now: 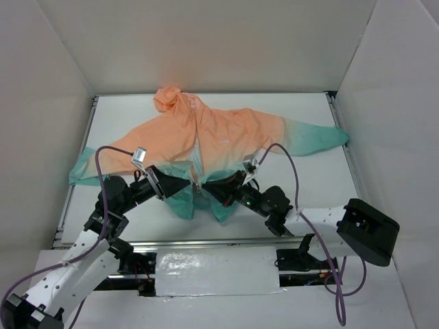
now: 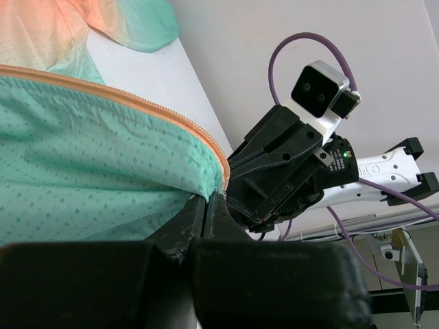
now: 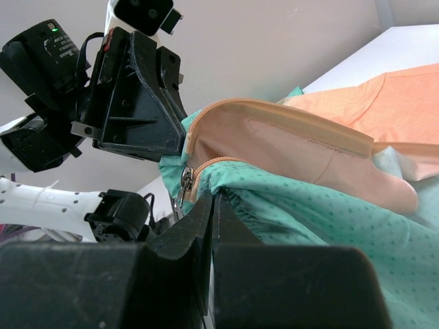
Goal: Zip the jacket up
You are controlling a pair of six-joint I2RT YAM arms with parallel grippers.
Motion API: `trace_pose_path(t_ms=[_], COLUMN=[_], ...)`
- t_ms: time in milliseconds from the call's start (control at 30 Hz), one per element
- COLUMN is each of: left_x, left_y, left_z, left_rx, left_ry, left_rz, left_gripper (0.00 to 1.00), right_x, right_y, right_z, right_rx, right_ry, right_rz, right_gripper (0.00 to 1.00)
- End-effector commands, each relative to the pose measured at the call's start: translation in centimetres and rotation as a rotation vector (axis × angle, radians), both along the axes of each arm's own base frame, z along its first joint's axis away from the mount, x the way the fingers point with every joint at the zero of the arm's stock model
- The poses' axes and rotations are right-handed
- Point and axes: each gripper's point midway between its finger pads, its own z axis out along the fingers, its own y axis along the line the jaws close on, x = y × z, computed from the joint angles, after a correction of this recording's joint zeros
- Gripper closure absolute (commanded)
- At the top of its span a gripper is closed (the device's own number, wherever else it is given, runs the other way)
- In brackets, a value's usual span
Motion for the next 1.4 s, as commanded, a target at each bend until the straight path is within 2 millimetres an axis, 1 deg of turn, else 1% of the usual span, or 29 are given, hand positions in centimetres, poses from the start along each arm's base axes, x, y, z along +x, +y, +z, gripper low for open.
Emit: trace_pose_path(t_ms=[0,400,667,1067,1367], left_x=[-0.1,-0.2,-0.1,-0.2,-0.5], left_y=[-0.2,-0.1,-0.2,-0.4,-0.6], left_z=[2.0,1.4,0.6,0.6,1.2], left_rx=[-0.047,-0.037,-0.028,-0.025,-0.036], left_ry=[-0.052,-0.045,-0.026,-0.031,-0.040], left_rz=[-0.014,-0.012,-0.014,-0.029,-0.049], left_gripper=[1.00,1.00,1.00,1.00,1.00], right_x=[0.0,0.4,0.6,1.0,1.5], right_y=[-0.1,0.2,0.2,0.4,0.8], right_z=[2.2,2.8,3.5,3.5,3.5], right_rx=[0.069,0.076,0.081,0.077,0.054], right_ry=[-0.048,-0.049,-0.061,-0.056,-0.066], right_rz=[0.005,-0.009,-0.016,-0.028,-0.043], right_gripper=[1.00,1.00,1.00,1.00,1.00])
